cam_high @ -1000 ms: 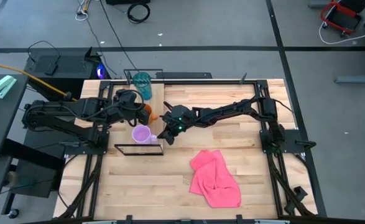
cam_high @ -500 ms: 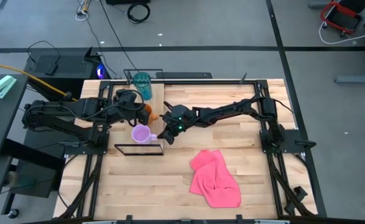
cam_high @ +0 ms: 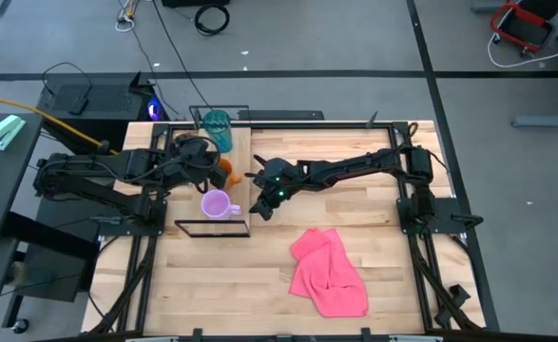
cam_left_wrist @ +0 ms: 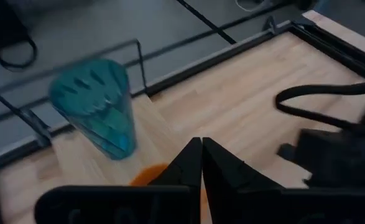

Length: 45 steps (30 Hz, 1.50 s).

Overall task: Stack small to large cups/mugs on shelf
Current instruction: Adjust the orange mug on the shelf

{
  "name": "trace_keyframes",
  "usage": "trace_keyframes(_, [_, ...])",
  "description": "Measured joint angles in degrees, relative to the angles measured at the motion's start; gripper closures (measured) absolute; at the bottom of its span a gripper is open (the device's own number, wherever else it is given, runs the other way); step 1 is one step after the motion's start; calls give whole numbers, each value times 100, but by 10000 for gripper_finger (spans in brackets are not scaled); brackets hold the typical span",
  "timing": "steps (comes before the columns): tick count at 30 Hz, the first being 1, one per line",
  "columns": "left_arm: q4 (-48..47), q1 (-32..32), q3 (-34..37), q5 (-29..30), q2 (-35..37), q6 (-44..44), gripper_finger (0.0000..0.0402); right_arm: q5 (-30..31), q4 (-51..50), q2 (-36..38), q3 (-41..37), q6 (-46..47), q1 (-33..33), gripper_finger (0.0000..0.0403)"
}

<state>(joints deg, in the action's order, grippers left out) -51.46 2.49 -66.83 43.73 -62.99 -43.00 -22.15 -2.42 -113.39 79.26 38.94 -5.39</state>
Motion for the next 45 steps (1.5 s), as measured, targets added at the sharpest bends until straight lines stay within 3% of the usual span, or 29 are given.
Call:
trace_keyframes(11, [-804,-1155,-2,111,1,609,387,1285,-891,1196,2,-11,-11,395])
trace_keyframes(18, [-857,-1829,135,-754,1,1311,392,1921,-1372,1695,6,321,-58,397])
trace_keyframes(27, [-836,-2349,700,-1105,1,1515,374,1863,-1107,1080,9,171,-249,400])
trace_keyframes(33, [-833,-2494,992,-1384,1,1186,378,1400,-90,479,9,-9,-503,400])
trace_keyframes(41, [-843,-2495,1137,-1402,1,792,391,705,583,-7,9,-147,-698,400])
trace_keyframes(45, [-842,-2495,1137,-1403,1,721,386,634,775,-208,9,-152,-695,400])
